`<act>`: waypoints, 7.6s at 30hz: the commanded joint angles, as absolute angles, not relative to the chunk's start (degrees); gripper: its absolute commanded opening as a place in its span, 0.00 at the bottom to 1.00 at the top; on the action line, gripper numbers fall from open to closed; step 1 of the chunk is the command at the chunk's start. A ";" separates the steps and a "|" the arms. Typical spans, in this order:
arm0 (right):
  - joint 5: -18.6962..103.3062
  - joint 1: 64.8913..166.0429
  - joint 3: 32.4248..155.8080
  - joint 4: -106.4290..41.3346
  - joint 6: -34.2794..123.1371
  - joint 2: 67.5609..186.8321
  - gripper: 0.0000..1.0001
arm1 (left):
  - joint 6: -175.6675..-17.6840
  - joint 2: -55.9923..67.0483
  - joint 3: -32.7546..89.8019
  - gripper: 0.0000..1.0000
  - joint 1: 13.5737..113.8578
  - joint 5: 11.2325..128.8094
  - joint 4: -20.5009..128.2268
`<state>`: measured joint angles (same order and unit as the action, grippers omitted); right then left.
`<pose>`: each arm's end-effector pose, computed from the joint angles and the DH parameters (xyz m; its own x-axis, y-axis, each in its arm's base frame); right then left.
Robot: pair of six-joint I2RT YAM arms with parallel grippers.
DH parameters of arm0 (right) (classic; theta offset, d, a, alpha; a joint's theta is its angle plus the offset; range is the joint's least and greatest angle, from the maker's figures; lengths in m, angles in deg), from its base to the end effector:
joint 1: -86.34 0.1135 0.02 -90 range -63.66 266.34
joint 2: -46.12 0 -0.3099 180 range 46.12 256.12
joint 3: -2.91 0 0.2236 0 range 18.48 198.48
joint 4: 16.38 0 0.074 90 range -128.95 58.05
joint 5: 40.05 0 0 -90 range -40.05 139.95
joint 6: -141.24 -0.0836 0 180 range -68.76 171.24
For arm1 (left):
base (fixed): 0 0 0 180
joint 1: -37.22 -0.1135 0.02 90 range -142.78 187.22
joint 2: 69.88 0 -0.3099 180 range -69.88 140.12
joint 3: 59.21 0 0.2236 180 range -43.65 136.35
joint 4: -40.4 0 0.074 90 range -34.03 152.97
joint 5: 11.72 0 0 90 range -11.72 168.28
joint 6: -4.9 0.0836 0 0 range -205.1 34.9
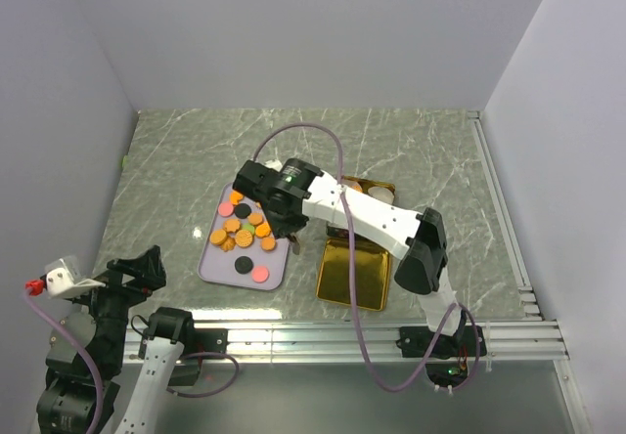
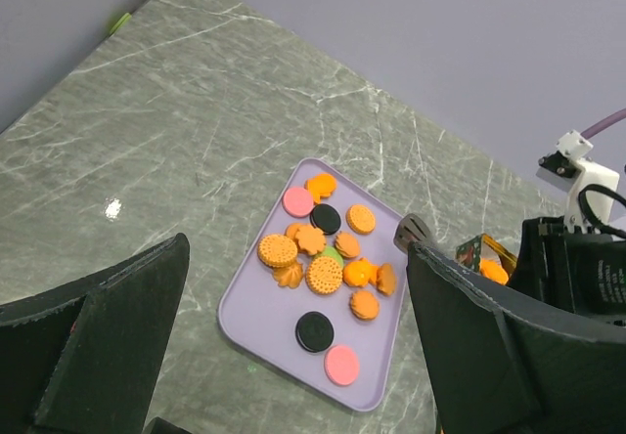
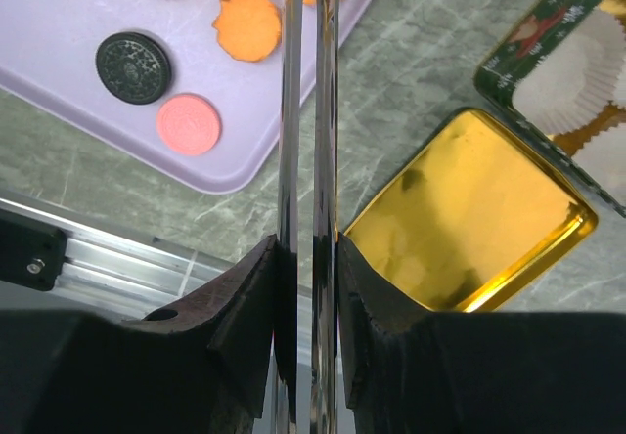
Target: Pack the cookies
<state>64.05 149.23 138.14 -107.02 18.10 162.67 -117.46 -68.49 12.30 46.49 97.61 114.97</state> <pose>0.2088 0.3631 0.3149 -0.8160 -0.4304 -0.3859 -0.4572 0.8890 -0.0247 -0.0561 0.0372 0.3194 0.0283 -0.5164 -0.8559 -0.1877 0.8383 -0.5119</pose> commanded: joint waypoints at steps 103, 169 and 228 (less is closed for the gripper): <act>55.84 143.29 141.35 -101.47 20.92 164.67 0.56 | -114.45 -69.44 10.85 0.99 46.45 92.87 111.16; 68.67 121.59 103.74 -98.58 21.01 129.35 0.36 | -113.48 -69.35 10.23 0.99 46.53 91.03 110.55; 60.67 148.28 119.63 -96.90 12.31 143.93 0.53 | -112.61 -69.70 9.62 0.99 46.53 89.18 109.84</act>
<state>60.69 145.23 116.17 -97.14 14.58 141.97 -114.00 -69.23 9.96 46.47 90.10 112.35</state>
